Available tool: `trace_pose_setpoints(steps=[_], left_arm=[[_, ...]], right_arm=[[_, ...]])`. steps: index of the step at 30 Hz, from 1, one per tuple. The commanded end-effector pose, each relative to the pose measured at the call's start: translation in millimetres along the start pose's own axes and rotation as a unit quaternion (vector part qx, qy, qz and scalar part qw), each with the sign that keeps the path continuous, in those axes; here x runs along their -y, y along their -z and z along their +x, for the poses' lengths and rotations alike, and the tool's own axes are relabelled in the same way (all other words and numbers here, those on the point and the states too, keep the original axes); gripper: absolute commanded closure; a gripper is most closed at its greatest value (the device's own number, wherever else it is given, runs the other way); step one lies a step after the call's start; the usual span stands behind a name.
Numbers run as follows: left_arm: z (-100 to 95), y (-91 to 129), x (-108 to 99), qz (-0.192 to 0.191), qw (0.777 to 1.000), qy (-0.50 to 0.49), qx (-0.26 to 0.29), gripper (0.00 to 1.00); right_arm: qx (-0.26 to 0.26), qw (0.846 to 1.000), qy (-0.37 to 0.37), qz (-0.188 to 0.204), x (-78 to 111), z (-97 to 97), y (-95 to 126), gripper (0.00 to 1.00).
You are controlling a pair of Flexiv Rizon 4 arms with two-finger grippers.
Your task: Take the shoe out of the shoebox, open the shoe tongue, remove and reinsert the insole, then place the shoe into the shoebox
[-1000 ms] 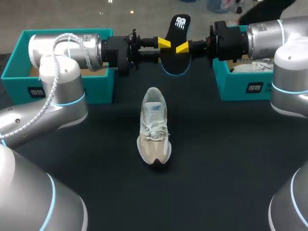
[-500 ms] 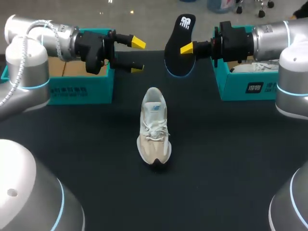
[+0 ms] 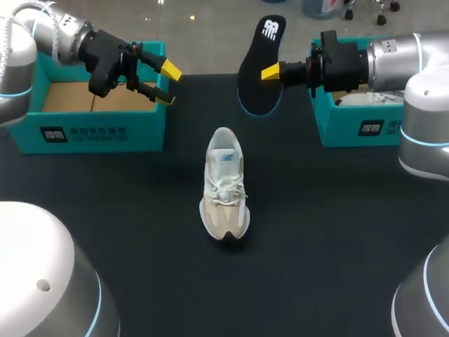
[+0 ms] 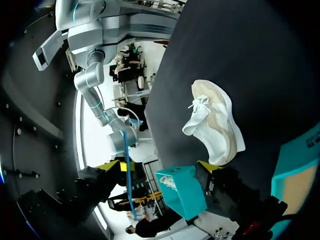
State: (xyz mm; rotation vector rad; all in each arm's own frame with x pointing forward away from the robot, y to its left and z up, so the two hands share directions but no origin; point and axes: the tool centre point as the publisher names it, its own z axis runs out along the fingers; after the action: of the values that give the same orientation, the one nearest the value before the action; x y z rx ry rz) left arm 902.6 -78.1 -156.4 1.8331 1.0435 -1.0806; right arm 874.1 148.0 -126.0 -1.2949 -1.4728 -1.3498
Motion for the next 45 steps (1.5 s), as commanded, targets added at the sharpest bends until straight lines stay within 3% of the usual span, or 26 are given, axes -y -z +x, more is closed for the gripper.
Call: trace_pose_setpoints(steps=[1, 11, 13, 22, 28, 32, 45], left_arm=[[1.3, 12, -2, 0.043, 0.998, -0.012, -0.043, 0.0], [14.3, 26, 1, 0.036, 0.995, -0.002, -0.098, 0.0], [19.5, 30, 1, 0.018, 0.994, 0.001, -0.11, 0.0], [39.7, 44, 4, -0.017, 0.994, 0.026, -0.103, 0.0], [54.5, 51, 4, -0.019, 0.992, 0.043, -0.113, 0.0], [55.6, 51, 4, -0.024, 0.992, 0.05, -0.11, 0.0], [55.6, 51, 4, -0.024, 0.992, 0.05, -0.11, 0.0]], right_arm=[[0.004, 1.0, 0.006, -0.01, 5.7, 2.8, -2, 1.0], [0.007, 0.998, 0.052, -0.017, -1.0, 6.0, -13, 1.0], [0.009, 0.998, 0.066, -0.021, -4.2, 7.2, -16, 1.0], [0.008, 0.989, 0.146, -0.021, -16.4, 14.5, -30, 1.0], [0.019, 0.983, 0.183, -0.007, -24.6, 21.8, -44, 1.0], [0.049, 0.98, 0.191, -0.018, -29.5, 20.8, -49, 1.0], [0.05, 0.982, 0.183, -0.015, -29.9, 20.7, -49, 1.0]])
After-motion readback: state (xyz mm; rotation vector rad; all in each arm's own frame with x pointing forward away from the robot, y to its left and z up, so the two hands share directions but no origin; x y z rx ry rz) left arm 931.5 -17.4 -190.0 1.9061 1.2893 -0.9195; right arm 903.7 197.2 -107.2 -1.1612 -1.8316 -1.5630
